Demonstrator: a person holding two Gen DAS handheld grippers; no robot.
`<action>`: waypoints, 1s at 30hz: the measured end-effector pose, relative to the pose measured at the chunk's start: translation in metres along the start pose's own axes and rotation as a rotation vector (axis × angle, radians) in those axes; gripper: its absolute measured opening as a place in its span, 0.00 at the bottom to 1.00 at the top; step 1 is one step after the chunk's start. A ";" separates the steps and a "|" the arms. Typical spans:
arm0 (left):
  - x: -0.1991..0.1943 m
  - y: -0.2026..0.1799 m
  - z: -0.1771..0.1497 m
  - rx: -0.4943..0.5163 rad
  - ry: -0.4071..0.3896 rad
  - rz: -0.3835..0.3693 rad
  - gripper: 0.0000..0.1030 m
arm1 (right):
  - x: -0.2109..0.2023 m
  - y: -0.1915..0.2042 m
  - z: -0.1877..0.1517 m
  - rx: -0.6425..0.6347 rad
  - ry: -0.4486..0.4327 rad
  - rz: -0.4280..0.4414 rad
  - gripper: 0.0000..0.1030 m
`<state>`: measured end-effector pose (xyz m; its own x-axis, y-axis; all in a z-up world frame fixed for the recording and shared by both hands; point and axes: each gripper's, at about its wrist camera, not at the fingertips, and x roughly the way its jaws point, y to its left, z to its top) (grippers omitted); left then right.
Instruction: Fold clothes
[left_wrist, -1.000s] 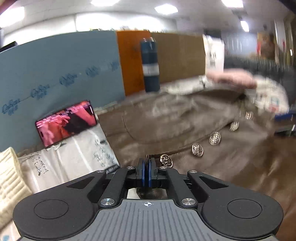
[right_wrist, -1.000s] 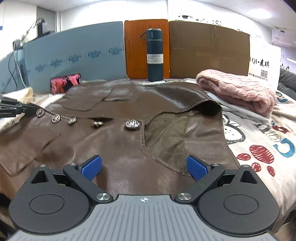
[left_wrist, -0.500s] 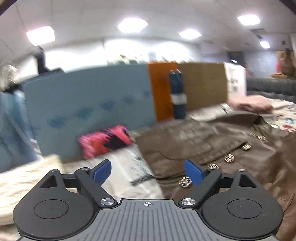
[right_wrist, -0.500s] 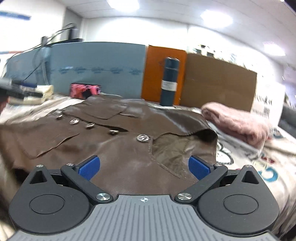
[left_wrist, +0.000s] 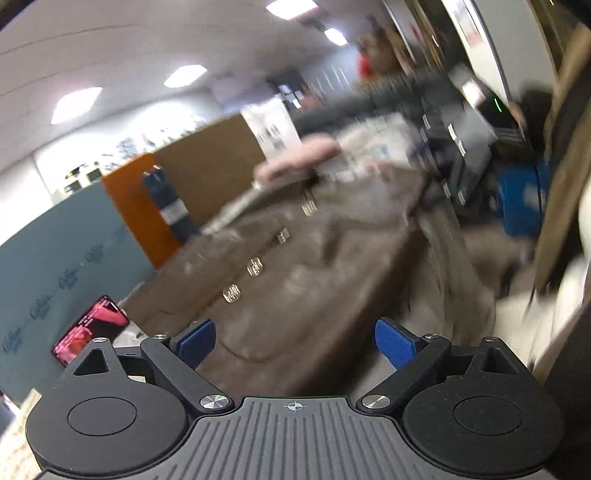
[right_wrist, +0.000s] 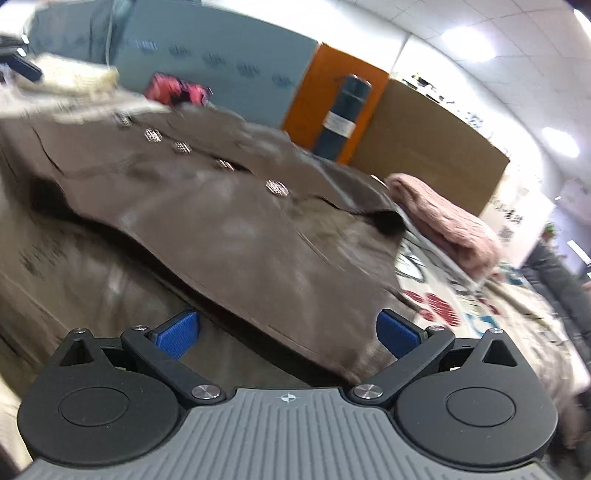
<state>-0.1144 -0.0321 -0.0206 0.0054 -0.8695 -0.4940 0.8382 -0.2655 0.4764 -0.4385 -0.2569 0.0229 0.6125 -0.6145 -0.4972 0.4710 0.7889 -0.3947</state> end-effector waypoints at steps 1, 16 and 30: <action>0.006 -0.005 -0.001 0.033 0.030 0.016 0.93 | 0.000 -0.001 -0.001 -0.007 -0.003 0.000 1.00; 0.028 -0.005 -0.007 0.154 0.061 0.074 0.31 | 0.007 -0.002 -0.001 -0.206 -0.101 -0.212 0.61; -0.012 0.010 -0.015 0.028 -0.039 0.147 0.07 | -0.050 0.027 0.013 -0.267 -0.151 -0.115 0.04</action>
<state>-0.0985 -0.0185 -0.0209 0.1056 -0.9152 -0.3888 0.8145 -0.1448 0.5619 -0.4483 -0.2047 0.0467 0.6617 -0.6755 -0.3254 0.3717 0.6724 -0.6401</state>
